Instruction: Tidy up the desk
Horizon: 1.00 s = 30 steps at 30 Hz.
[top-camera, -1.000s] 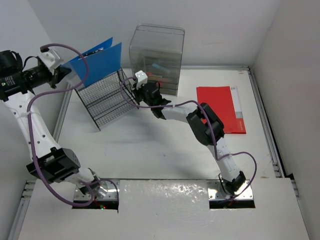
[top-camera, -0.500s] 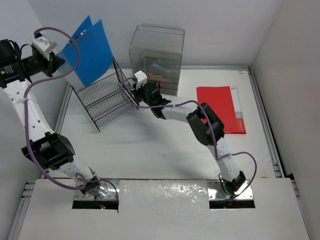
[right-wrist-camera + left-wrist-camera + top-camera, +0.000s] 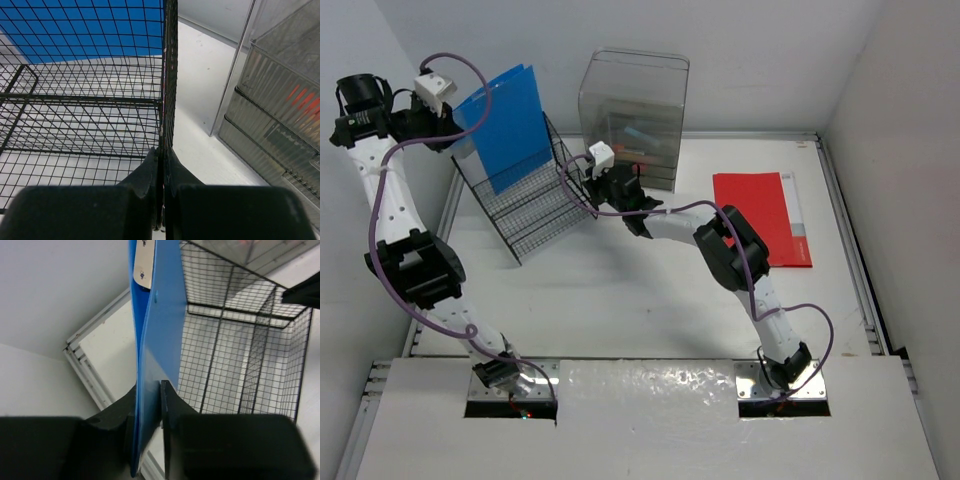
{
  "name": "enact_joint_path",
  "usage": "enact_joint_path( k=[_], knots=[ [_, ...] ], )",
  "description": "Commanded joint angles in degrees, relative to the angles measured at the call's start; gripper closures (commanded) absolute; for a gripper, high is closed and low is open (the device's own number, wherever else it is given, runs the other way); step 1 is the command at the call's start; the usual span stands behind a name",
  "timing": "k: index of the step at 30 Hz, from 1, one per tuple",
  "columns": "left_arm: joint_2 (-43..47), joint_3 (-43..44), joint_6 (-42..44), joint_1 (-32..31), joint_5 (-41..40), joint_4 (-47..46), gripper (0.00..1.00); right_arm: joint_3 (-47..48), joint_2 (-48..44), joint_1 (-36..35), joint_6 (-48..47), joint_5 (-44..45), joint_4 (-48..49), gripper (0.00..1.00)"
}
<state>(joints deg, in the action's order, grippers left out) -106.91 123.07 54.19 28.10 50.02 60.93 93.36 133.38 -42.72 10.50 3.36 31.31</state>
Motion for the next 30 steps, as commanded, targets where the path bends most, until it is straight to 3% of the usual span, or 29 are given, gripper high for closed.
enact_joint_path(
  k=[1, 2, 3, 8, 10, 11, 12, 13, 19, 24, 26, 30],
  knots=[
    [4.07, -2.36, -3.37, -0.15, -4.13, -10.45, 0.85, -0.90, -4.18, -0.17, 0.22, -2.56, -0.55, 1.00],
    [4.78, -4.13, -4.61, -0.23, -4.92, -15.00, 0.79, -1.07, -4.53, -0.35, 0.66, -2.56, -0.37, 1.00],
    [6.00, -7.02, -7.41, -0.24, -6.58, -17.31, 0.67, -1.34, -4.62, -0.26, 0.75, -2.39, -0.11, 1.00],
    [8.39, -11.70, -18.14, -0.32, -13.36, -32.68, 0.33, -2.04, -4.89, -1.40, 3.81, 1.47, 0.59, 1.00],
    [8.74, -11.53, -22.61, -0.24, -16.00, -35.07, 0.20, -3.44, -5.32, -2.36, 4.87, 9.77, 1.99, 1.00],
    [8.91, -11.53, -24.03, -0.32, -16.35, -36.83, 0.18, -3.97, -5.33, -3.59, 5.92, 13.05, 2.87, 1.00],
    [9.35, -11.62, -25.27, -0.24, -16.62, -37.63, 0.04, -4.15, -5.15, -4.12, 6.19, 15.69, 4.45, 1.00],
    [9.53, -11.53, -27.54, -0.24, -16.53, -39.11, 0.01, -3.46, -4.80, -4.65, 6.63, 19.55, 4.72, 1.00],
    [9.89, -9.96, -35.64, -0.24, -16.54, -42.73, 0.01, 2.43, -2.16, -7.90, 9.18, 31.95, 2.71, 1.00],
    [11.54, -10.73, -38.19, -0.24, -14.34, -42.90, 0.00, 7.87, 0.21, -8.08, 11.99, 37.85, 0.33, 1.00],
    [13.65, -13.62, -41.60, -0.15, -14.42, -47.11, 0.00, 9.81, 1.96, -8.08, 13.14, 40.23, -1.07, 1.00],
    [14.54, -13.03, -42.68, -0.23, -12.40, -46.70, 0.00, 16.74, 5.57, -8.08, 12.62, 40.77, -3.53, 1.00]
  ],
)
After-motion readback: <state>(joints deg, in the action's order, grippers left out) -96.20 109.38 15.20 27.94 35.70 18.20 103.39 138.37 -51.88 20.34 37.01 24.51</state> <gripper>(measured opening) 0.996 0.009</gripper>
